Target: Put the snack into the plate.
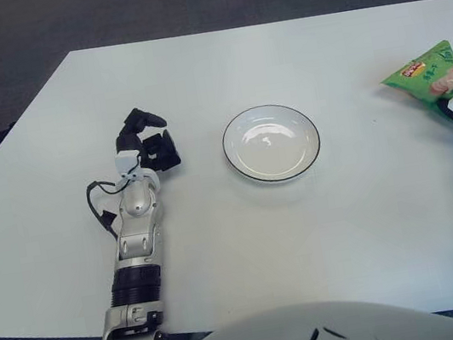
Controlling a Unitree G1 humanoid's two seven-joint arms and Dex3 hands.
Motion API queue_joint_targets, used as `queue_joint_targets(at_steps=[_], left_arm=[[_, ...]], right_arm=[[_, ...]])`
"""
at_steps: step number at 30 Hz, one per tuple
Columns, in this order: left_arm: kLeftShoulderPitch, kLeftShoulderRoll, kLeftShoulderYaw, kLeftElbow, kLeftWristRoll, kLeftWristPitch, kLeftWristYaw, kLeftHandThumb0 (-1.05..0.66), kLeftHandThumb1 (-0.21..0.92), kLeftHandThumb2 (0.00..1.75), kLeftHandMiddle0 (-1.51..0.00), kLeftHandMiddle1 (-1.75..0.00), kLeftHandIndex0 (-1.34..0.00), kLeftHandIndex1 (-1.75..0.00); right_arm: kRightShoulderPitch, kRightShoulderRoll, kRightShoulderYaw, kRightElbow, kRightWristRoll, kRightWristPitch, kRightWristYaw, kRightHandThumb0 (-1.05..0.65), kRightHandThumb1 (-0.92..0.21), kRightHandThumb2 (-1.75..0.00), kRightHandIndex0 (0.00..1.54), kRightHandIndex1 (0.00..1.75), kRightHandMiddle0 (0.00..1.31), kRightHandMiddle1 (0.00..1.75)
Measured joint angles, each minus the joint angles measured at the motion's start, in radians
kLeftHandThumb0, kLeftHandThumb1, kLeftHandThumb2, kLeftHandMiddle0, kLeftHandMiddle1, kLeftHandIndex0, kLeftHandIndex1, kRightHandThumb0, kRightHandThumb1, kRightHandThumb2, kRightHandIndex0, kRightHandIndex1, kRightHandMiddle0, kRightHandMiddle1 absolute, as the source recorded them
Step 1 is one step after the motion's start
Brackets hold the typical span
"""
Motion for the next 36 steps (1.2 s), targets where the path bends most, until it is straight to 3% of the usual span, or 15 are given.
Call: queue_joint_targets(at_steps=[6, 19, 31, 36], left_arm=[[-0.002, 0.000, 0.000, 0.003, 0.001, 0.000, 0.002, -0.51, 0.25, 1.40, -1.39, -1.75, -0.67, -1.75], [-0.013, -0.002, -0.003, 0.027, 0.001, -0.021, -0.003, -0.51, 0.25, 1.40, -1.39, -1.75, -0.67, -1.75], [-0.016, -0.006, -0.003, 0.036, 0.001, -0.038, -0.004, -0.51, 0.25, 1.40, -1.38, -1.75, -0.67, -1.75], [-0.017, -0.007, -0.003, 0.038, -0.001, -0.046, -0.005, -0.50, 0.26, 1.38, -1.38, -1.75, -0.66, -1.75]], right_arm=[[-0.006, 0.031, -0.010, -0.024, 0.007, -0.014, -0.005, 0.00, 0.01, -1.68, 0.83, 1.75, 0.67, 1.71], [-0.116, 0.113, 0.008, -0.082, -0.007, 0.023, -0.008, 0.00, 0.07, -1.74, 0.87, 1.75, 0.72, 1.71], [-0.165, 0.113, 0.015, -0.061, -0.007, -0.040, 0.015, 0.00, 0.07, -1.75, 0.87, 1.75, 0.71, 1.71], [-0.213, 0.106, 0.016, -0.048, -0.003, -0.111, 0.030, 0.00, 0.07, -1.75, 0.88, 1.75, 0.70, 1.73]])
